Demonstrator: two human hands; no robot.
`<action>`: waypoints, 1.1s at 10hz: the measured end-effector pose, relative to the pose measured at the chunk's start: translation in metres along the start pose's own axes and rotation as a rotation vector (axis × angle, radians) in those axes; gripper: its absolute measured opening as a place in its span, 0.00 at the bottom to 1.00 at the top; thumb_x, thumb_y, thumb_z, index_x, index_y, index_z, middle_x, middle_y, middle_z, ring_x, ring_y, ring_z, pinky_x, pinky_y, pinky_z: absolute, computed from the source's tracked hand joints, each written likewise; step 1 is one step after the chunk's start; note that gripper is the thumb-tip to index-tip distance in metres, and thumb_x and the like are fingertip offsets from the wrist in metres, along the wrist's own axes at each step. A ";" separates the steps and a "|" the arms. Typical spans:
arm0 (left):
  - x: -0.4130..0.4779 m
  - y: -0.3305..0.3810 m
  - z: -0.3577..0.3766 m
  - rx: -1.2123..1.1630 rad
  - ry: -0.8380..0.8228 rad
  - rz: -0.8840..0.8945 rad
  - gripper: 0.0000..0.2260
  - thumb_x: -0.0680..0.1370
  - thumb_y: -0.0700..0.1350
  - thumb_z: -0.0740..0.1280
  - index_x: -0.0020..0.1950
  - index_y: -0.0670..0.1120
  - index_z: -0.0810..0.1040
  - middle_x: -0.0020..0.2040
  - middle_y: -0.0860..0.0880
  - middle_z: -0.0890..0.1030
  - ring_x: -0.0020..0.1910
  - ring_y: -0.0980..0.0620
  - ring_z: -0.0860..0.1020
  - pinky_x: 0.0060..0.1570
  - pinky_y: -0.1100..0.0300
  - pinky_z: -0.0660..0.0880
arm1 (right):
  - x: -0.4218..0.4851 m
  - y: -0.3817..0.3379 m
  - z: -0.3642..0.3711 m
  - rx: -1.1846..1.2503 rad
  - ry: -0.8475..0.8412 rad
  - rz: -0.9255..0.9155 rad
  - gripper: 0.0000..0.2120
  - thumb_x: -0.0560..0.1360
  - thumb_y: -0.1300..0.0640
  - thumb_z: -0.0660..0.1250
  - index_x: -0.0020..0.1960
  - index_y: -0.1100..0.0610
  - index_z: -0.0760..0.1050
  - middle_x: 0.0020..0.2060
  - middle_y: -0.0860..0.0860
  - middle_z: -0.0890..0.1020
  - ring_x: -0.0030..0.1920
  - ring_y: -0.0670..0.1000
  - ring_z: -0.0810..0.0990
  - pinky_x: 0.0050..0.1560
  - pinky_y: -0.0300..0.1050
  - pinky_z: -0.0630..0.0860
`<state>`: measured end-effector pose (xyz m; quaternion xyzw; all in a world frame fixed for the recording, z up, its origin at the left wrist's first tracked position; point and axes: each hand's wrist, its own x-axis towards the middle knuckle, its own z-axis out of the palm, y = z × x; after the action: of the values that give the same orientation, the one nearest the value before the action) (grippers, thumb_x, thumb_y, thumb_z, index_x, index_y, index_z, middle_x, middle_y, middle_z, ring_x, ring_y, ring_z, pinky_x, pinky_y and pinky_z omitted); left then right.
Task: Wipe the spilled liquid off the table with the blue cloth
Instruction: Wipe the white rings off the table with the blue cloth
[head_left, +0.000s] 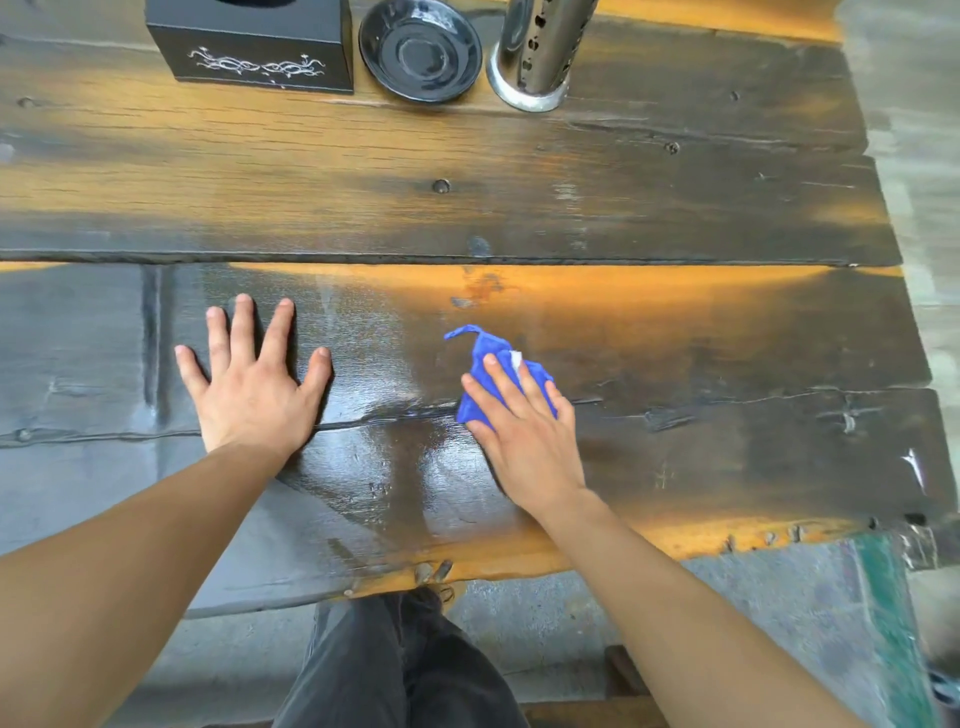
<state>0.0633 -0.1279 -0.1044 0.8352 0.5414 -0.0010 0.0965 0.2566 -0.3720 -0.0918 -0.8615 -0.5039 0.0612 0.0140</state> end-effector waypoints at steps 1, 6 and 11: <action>0.000 0.000 0.000 0.006 -0.002 -0.001 0.33 0.79 0.71 0.49 0.82 0.60 0.51 0.84 0.51 0.53 0.83 0.48 0.47 0.76 0.36 0.42 | -0.007 0.026 -0.002 0.024 -0.020 0.107 0.24 0.83 0.39 0.53 0.79 0.38 0.64 0.81 0.42 0.63 0.82 0.50 0.58 0.76 0.54 0.54; 0.000 0.000 -0.001 -0.005 -0.011 0.002 0.33 0.79 0.70 0.49 0.82 0.60 0.51 0.84 0.50 0.53 0.83 0.47 0.47 0.76 0.36 0.41 | -0.032 0.161 -0.015 0.140 -0.005 0.626 0.26 0.84 0.38 0.46 0.81 0.39 0.60 0.83 0.42 0.58 0.82 0.52 0.58 0.79 0.59 0.54; 0.004 0.001 -0.019 -0.039 -0.152 0.004 0.32 0.79 0.71 0.47 0.82 0.63 0.50 0.84 0.51 0.49 0.83 0.49 0.43 0.76 0.37 0.40 | -0.004 0.137 -0.044 0.094 -0.119 0.889 0.30 0.83 0.35 0.48 0.83 0.37 0.48 0.85 0.46 0.46 0.84 0.56 0.44 0.77 0.69 0.49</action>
<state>0.0635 -0.1216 -0.0856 0.8317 0.5308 -0.0536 0.1537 0.3787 -0.4413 -0.0596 -0.9877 -0.0816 0.1333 -0.0036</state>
